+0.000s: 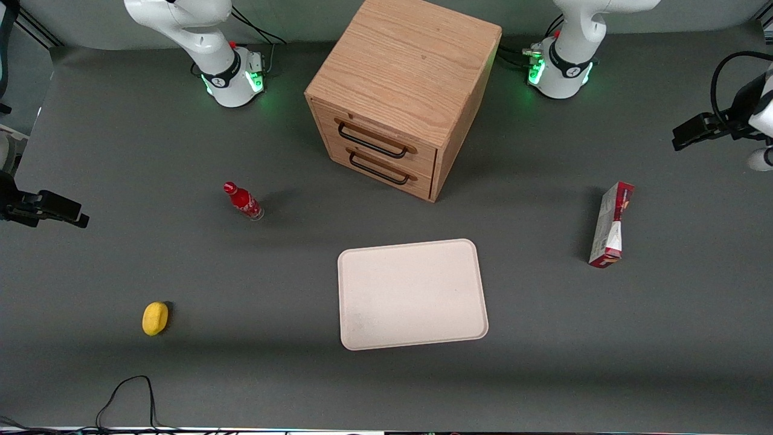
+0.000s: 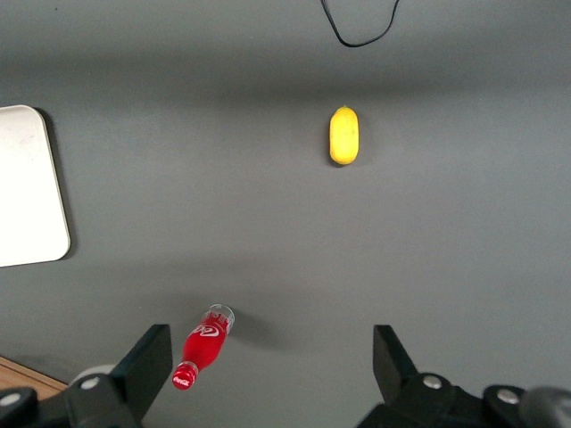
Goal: Place red cookie box on tray
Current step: 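Move the left gripper over the upright red-and-white cookie box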
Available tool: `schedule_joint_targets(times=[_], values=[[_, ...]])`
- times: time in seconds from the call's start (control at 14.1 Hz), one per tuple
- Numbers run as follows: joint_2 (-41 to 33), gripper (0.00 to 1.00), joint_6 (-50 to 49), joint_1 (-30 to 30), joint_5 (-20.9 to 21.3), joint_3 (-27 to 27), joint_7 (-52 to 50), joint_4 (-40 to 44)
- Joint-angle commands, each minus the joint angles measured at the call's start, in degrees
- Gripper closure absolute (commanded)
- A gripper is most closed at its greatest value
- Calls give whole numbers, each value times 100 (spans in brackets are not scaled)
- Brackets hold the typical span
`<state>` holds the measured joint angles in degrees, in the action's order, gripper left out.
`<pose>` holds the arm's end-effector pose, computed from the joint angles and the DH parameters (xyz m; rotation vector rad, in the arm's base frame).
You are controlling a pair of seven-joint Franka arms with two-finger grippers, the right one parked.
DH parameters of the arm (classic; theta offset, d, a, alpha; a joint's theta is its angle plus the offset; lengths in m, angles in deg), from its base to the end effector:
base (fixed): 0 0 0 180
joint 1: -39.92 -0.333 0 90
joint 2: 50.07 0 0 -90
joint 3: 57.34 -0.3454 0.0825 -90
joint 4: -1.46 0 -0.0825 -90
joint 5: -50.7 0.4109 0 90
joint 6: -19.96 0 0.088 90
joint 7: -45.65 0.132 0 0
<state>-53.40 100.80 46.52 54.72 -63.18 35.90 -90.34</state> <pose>0.5407 0.0046 0.6337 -3.0493 -0.2489 0.1946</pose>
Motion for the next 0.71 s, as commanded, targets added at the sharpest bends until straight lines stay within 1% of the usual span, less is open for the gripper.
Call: schedule_joint_targets(times=[0.0, 0.14, 0.28, 0.35, 0.57, 0.64], values=[[166, 0, -244, -159, 72, -40, 322, 425], [262, 0, -498, -404, 72, -119, 770, 741], [438, 0, -700, -790, 46, -119, 1393, 1093], [482, 0, -754, -835, 37, -119, 1544, 1155], [527, 0, -824, -836, 20, -110, 1572, 1121], [527, 0, -1016, -827, -7, -110, 1581, 1121]])
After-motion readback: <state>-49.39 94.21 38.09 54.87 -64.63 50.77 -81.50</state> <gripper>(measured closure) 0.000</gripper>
